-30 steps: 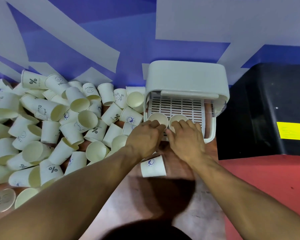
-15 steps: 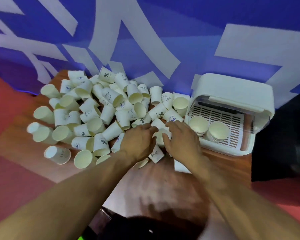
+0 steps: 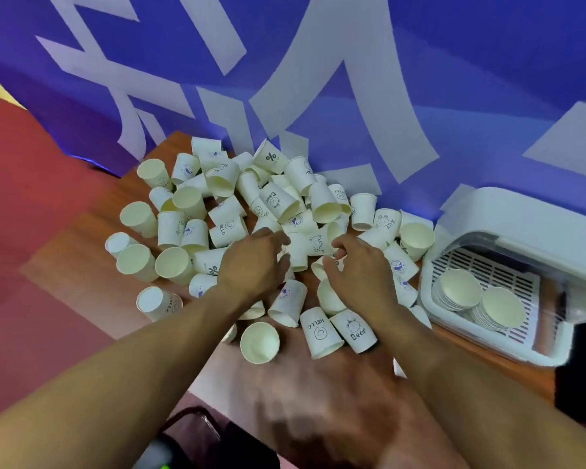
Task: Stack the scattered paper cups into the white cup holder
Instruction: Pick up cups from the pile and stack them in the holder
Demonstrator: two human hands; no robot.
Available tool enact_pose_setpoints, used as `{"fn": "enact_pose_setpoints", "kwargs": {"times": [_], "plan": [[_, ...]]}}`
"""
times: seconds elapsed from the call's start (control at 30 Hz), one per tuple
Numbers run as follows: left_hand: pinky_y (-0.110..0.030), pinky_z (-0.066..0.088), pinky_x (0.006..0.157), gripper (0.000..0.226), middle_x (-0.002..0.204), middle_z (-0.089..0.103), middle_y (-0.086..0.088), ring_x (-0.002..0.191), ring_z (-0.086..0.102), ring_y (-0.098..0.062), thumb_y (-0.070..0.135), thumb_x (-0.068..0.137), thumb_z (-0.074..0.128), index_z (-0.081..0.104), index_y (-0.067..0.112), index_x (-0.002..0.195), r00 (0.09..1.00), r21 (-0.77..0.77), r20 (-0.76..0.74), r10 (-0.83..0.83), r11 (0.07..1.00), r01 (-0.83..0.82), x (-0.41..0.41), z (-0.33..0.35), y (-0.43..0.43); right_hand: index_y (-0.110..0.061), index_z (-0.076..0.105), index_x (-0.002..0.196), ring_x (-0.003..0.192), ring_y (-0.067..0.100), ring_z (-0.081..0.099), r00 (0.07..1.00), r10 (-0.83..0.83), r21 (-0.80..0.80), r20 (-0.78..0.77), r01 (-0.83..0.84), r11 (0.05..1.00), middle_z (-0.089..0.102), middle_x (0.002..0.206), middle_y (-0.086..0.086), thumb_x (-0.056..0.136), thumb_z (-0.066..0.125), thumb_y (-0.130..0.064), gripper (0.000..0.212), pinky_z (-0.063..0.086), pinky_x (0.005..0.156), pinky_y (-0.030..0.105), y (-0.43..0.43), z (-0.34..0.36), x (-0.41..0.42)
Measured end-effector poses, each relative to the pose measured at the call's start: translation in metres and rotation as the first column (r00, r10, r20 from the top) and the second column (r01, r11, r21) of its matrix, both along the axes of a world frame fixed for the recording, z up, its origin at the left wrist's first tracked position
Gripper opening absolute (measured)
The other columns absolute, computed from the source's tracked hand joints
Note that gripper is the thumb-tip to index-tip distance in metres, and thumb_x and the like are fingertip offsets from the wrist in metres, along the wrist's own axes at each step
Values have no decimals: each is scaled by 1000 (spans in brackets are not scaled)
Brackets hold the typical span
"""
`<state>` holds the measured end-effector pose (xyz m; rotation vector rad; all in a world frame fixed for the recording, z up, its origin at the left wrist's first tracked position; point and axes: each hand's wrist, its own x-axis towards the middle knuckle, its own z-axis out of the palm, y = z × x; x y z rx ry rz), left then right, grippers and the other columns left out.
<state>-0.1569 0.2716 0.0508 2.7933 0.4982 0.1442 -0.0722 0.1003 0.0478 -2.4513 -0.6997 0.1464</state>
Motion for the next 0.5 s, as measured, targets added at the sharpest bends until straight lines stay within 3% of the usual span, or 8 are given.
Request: {"fn": "enact_pose_setpoints", "kwargs": {"times": [0.1, 0.23, 0.37, 0.5], "plan": [[-36, 53, 75, 32, 120, 60, 6, 104, 61, -22, 39, 92, 54, 62, 31, 121, 994, 0, -39, -100, 995, 101, 23, -8, 35, -18, 63, 111, 97, 17, 63, 972, -123, 27, -200, 131, 991, 69, 103, 0, 85, 65, -32, 29, 44, 78, 25, 34, 0, 18], [-38, 53, 77, 34, 125, 56, 6, 110, 58, -22, 34, 92, 55, 58, 30, 125, 945, 44, -117, -305, 949, 312, 67, -18, 78, -15, 60, 115, 99, 17, 60, 880, -269, 69, -392, 319, 945, 67, 108, 0, 83, 68, -31, 36, 47, 91, 31, 82, -6, 44], [-39, 55, 68, 39, 122, 56, 5, 102, 58, -22, 21, 87, 62, 60, 31, 124, 795, 157, -263, -546, 789, 594, 118, -29, 113, -17, 55, 113, 93, 21, 65, 757, -412, 63, -508, 509, 858, 66, 105, -1, 77, 68, -33, 42, 51, 89, 37, 124, -29, 68], [-39, 55, 68, 40, 128, 52, 6, 98, 56, -22, 12, 90, 59, 57, 30, 126, 637, 204, -393, -663, 613, 763, 156, -44, 135, -12, 52, 110, 87, 22, 68, 593, -537, 64, -600, 705, 707, 67, 97, 4, 64, 65, -36, 53, 57, 79, 42, 152, -57, 91]]}}
